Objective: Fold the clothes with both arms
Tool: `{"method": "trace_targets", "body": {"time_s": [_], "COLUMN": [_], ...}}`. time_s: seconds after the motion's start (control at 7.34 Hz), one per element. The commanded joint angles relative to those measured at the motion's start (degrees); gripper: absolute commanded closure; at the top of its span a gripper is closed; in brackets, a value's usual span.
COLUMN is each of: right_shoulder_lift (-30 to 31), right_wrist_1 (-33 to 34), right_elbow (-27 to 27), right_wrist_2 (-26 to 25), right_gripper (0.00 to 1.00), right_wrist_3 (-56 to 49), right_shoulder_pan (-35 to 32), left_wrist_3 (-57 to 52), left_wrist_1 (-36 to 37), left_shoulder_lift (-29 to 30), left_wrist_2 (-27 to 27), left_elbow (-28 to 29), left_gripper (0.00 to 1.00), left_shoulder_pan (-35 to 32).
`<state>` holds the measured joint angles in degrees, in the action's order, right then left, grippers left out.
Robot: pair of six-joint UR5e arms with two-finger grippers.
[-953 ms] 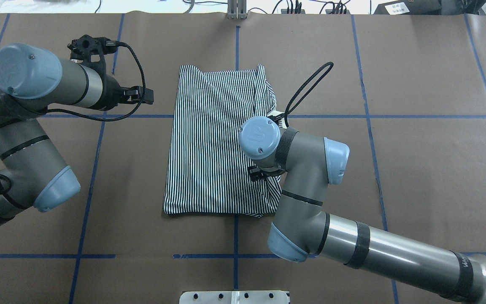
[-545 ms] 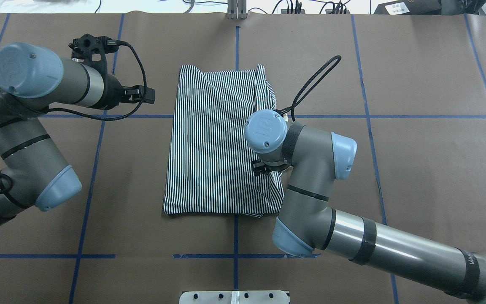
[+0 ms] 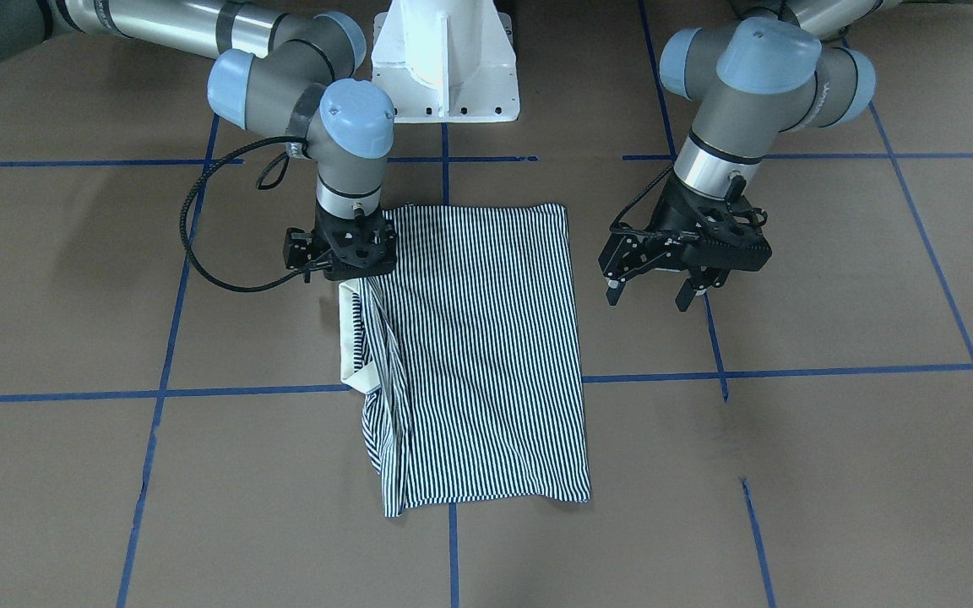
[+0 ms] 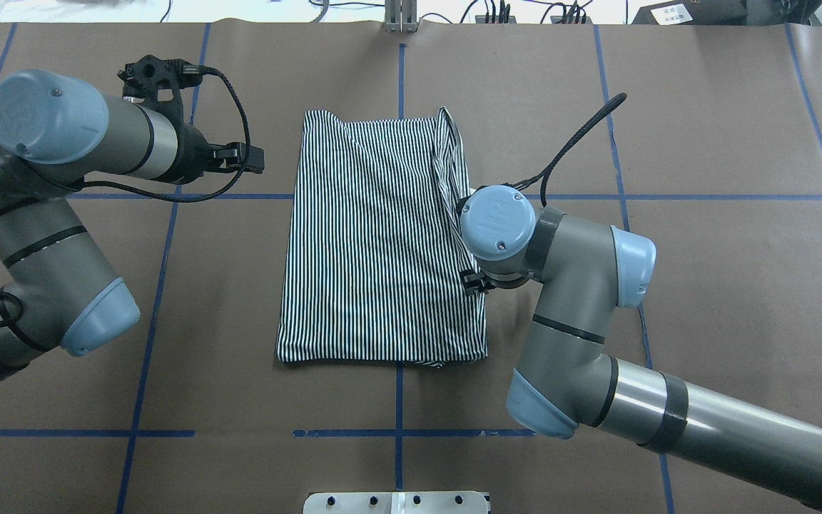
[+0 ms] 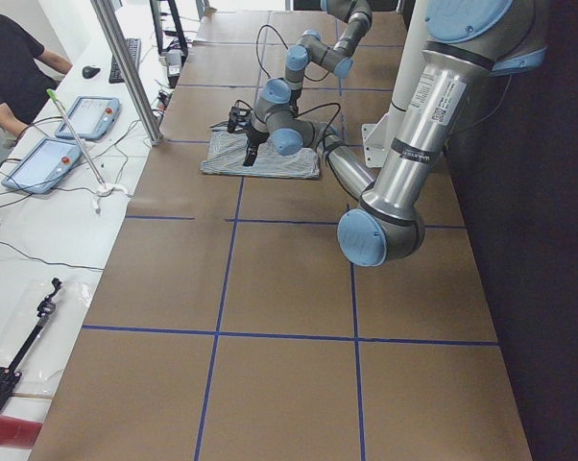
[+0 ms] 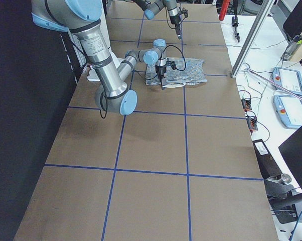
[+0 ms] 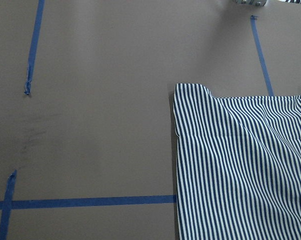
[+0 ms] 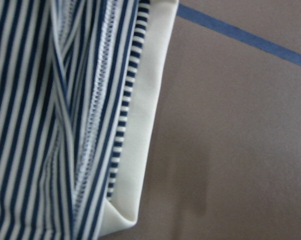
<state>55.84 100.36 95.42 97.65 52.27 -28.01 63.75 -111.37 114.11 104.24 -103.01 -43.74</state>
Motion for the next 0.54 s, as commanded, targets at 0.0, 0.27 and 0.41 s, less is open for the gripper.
{"method": "trace_targets", "body": {"time_s": [0.0,0.27,0.41], "right_shoulder_lift": [-1.58,-8.50,-14.55], "right_wrist_1": [-0.34,-0.43,-1.82], "right_elbow": [0.83,-4.06,-11.41], "right_wrist_2": [0.25,0.34,0.26], "right_gripper": [0.00,0.00,0.00], "right_wrist_3": [0.03,-0.24,-0.41], "right_shoulder_pan": [-1.51,-3.97,-5.46], "left_wrist_3": [-0.03,-0.21,-0.29], "left_wrist_1": [0.01,0.01,0.01], "left_shoulder_lift": [0.06,-0.02,-0.02], "left_wrist_2": [0.00,0.00,0.09], "left_elbow": [0.00,0.00,-0.09], "left_gripper": [0.00,0.00,0.00], "left_shoulder_pan": [0.05,-0.03,-0.03]}}
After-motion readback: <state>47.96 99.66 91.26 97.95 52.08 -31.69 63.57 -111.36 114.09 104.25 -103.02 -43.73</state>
